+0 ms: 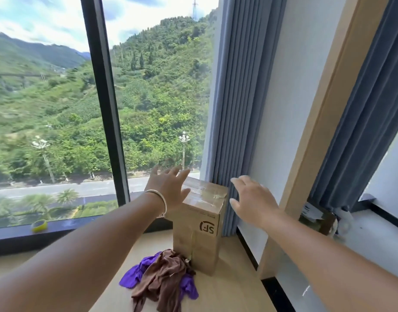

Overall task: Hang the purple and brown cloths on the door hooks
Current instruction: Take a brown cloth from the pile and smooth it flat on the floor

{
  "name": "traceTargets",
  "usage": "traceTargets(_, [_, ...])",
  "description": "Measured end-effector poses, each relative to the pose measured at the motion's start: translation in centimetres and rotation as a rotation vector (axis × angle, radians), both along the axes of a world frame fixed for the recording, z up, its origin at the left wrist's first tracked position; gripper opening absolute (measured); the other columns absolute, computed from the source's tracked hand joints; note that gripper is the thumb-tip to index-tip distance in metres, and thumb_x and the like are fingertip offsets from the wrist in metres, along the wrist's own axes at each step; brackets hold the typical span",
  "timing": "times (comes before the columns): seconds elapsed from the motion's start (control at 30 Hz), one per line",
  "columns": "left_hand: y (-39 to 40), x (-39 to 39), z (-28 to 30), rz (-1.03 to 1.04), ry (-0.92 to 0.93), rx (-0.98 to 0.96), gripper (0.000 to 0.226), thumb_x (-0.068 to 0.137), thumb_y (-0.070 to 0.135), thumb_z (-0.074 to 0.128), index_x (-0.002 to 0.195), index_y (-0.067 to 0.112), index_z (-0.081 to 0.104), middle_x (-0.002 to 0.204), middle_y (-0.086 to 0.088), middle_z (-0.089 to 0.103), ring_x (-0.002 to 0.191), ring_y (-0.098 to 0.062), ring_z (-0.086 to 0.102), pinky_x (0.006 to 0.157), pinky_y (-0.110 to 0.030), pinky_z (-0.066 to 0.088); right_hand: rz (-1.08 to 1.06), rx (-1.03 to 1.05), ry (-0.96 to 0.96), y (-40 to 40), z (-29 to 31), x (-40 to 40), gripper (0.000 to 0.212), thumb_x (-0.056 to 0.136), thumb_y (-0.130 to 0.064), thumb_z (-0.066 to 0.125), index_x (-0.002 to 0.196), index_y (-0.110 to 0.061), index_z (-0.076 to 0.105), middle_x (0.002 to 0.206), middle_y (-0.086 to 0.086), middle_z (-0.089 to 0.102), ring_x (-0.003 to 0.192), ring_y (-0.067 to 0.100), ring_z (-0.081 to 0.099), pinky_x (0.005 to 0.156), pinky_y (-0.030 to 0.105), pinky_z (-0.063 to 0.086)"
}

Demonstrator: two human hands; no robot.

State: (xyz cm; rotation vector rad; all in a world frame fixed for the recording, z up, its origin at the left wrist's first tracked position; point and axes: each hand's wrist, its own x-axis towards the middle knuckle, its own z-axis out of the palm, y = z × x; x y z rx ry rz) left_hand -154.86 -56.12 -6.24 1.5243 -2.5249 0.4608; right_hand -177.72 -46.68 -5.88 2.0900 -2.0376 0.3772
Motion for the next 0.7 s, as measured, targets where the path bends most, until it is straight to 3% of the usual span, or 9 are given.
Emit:
traceTargets(0.23, [-11.9, 5.0, -6.5, 0.155, 0.038, 0.107, 0.061, 0.096, 0.057, 0.032, 0.149, 0.031, 0.02, 0.15, -0.001, 0.039, 0.133, -0.023, 0.043, 0.114, -0.056, 0.018, 0.127, 0.138, 0.05, -14.1, -5.3, 3.8, 0.058, 0.09, -0.036, 0.05, 0.144, -0.023, 0.034, 0.141, -0.003, 0.042, 0.128, 0.018, 0.04, 0.106, 0.038, 0.033])
traceTargets(0.33, [-15.6, 7.3, -10.5, 0.213, 0.027, 0.192, 0.063, 0.095, 0.058, 0.033, 0.15, 0.031, 0.019, 0.153, -0.002, 0.035, 0.138, -0.025, 0.037, 0.115, -0.057, 0.016, 0.168, 0.202, 0.06, -18.9, -8.6, 5.6, 0.056, 0.091, -0.038, 0.048, 0.143, -0.022, 0.035, 0.143, -0.001, 0.041, 0.13, 0.02, 0.039, 0.106, 0.04, 0.033])
traceTargets(0.53, [-19.7, 11.0, -18.6, 0.298, 0.056, 0.347, 0.059, 0.096, 0.055, 0.036, 0.149, 0.03, 0.024, 0.146, -0.001, 0.043, 0.131, -0.023, 0.045, 0.115, -0.057, 0.017, 0.259, 0.36, 0.065, -25.4, -15.6, 8.6, 0.058, 0.093, -0.039, 0.048, 0.145, -0.019, 0.032, 0.147, 0.002, 0.037, 0.132, 0.024, 0.038, 0.107, 0.041, 0.033])
traceTargets(0.7, [-21.4, 13.0, -25.8, 0.401, 0.02, 0.499, 0.058, 0.096, 0.055, 0.032, 0.148, 0.029, 0.026, 0.148, 0.001, 0.04, 0.129, -0.022, 0.045, 0.113, -0.054, 0.02, 0.367, 0.44, 0.073, -30.3, -22.1, 10.3, 0.053, 0.09, -0.038, 0.053, 0.137, -0.016, 0.043, 0.138, 0.004, 0.045, 0.124, 0.024, 0.044, 0.101, 0.037, 0.037])
